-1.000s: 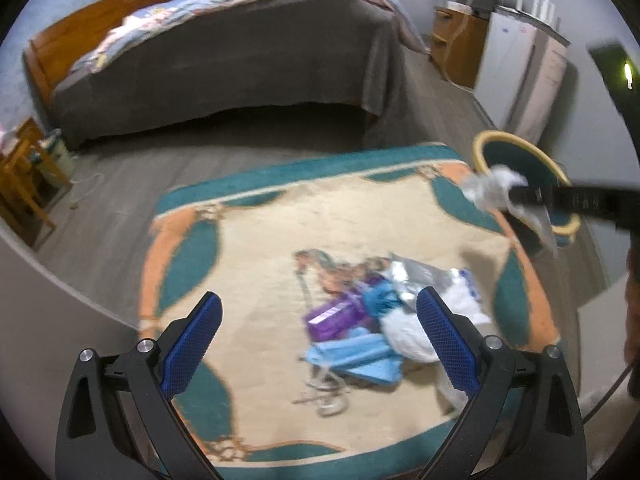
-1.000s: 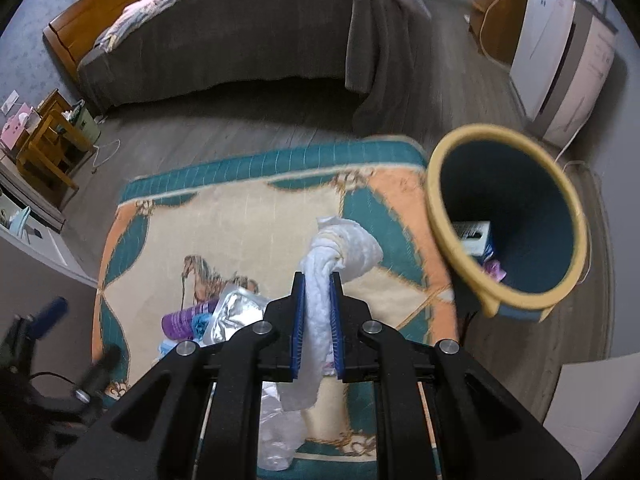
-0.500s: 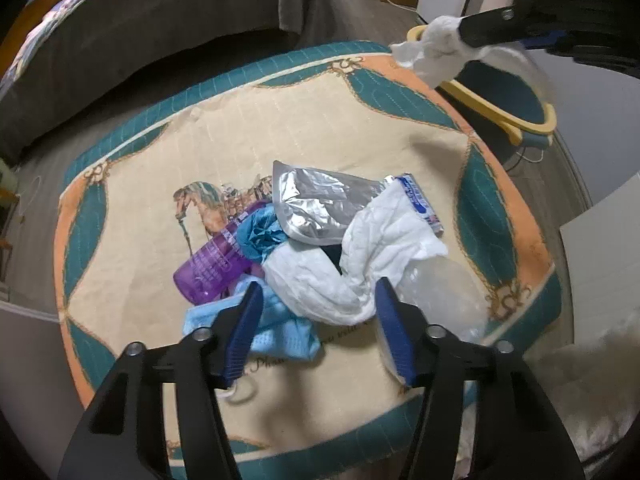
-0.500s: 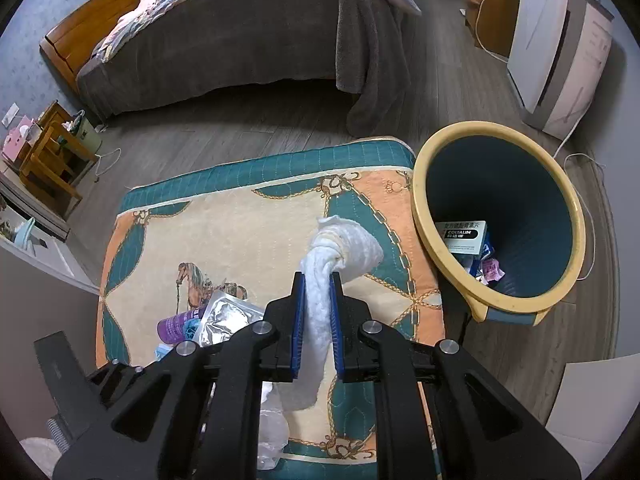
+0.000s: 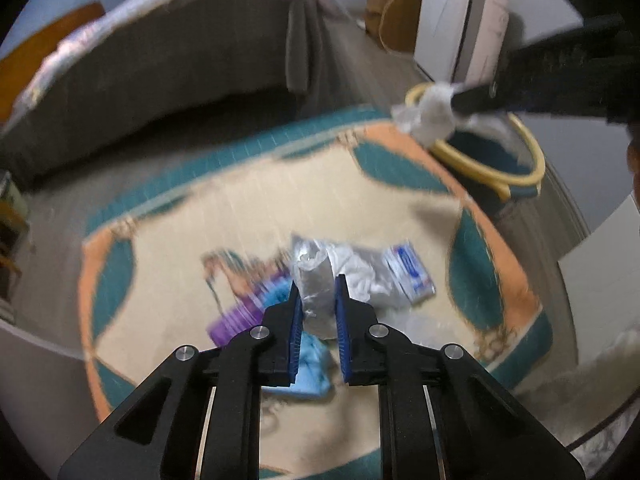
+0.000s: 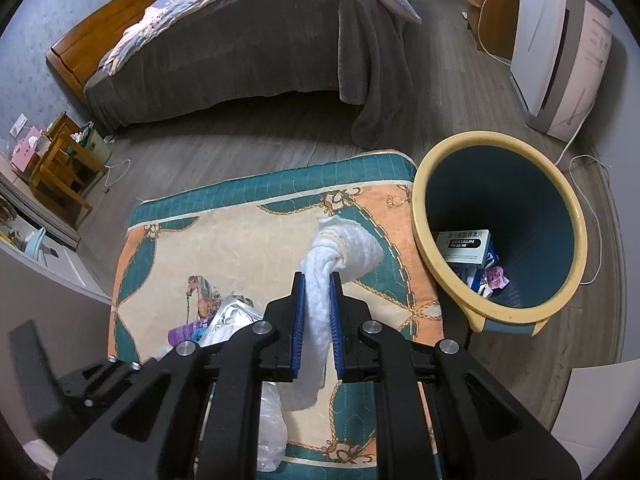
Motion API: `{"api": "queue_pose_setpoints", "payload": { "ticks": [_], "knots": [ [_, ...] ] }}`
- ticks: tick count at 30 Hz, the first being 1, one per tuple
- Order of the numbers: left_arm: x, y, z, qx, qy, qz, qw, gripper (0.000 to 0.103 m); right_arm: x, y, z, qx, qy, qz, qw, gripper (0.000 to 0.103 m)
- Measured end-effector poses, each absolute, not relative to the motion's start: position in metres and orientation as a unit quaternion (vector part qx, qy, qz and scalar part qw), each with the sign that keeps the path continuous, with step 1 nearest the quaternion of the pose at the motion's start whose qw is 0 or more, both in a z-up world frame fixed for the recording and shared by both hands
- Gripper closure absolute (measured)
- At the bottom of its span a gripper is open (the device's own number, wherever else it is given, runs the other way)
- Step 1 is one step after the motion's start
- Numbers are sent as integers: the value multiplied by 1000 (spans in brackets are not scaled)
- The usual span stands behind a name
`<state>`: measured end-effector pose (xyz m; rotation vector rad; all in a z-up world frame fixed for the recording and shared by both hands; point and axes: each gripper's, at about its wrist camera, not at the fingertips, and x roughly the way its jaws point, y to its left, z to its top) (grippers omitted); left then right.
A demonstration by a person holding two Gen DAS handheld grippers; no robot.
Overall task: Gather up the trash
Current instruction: 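Grasp the clear plastic wrapper with the left tool while the right tool holds the tissue, then carry the tissue over the bin with the right tool while the left tool carries the wrapper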
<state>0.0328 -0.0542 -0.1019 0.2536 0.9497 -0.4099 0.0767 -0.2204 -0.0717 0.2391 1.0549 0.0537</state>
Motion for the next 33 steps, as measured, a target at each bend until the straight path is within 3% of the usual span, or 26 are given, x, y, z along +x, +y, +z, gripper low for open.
{"api": "queue_pose_setpoints", "payload": {
  "ticks": [15, 33],
  "knots": [
    [48, -40, -61, 81, 411, -178, 890, 87, 74, -223, -61, 111, 492, 24, 863, 92],
    [52, -86, -33, 104, 382, -194, 897, 87, 70, -302, -9, 84, 431, -14, 898, 92]
  ]
}}
